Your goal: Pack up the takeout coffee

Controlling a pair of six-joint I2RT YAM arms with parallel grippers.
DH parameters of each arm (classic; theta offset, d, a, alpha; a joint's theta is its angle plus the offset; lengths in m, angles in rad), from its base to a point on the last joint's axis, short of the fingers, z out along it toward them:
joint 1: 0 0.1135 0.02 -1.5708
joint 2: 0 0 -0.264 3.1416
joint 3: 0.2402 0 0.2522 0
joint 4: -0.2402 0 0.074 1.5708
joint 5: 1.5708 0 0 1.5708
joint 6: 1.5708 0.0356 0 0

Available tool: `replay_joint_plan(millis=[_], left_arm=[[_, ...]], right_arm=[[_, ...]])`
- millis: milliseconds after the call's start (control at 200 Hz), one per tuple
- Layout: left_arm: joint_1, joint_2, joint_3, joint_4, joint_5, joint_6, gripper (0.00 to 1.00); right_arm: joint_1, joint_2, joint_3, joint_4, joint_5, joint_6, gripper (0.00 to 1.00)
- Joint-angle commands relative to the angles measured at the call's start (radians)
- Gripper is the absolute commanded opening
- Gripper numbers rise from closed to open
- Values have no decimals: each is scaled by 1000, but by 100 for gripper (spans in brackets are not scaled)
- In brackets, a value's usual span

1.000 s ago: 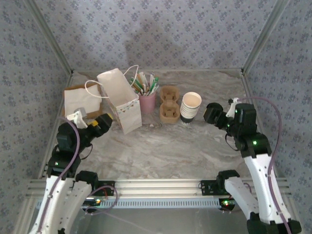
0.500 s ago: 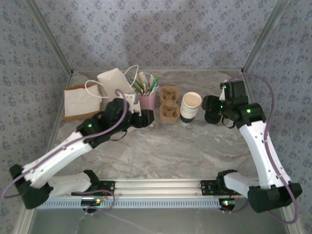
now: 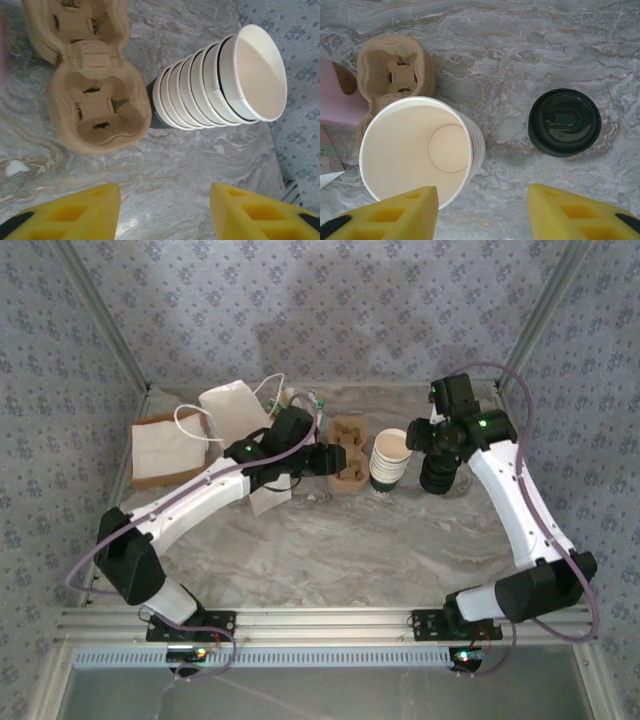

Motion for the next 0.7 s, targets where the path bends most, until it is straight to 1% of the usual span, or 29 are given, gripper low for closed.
replay_joint_plan(millis=[0,45,100,400,565,695], left_arm=[[21,35,51,33,82,-29,47],[23,56,66,33,90,-33,45],[25,78,84,34,100,-35,44],[31,176,161,32,127,-44,42],[34,214,196,35,141,-50,42],[38,241,214,40,158,-55,41]], right_arm=[[15,42,48,-45,33,-23,49],[16,58,55,-44,37,-26,49],[20,77,61,-47,44,-30,46],[28,148,79,-41,60,-42,35],[29,171,78,-28,46,-42,34],[33,186,77,-23,41,-42,31]])
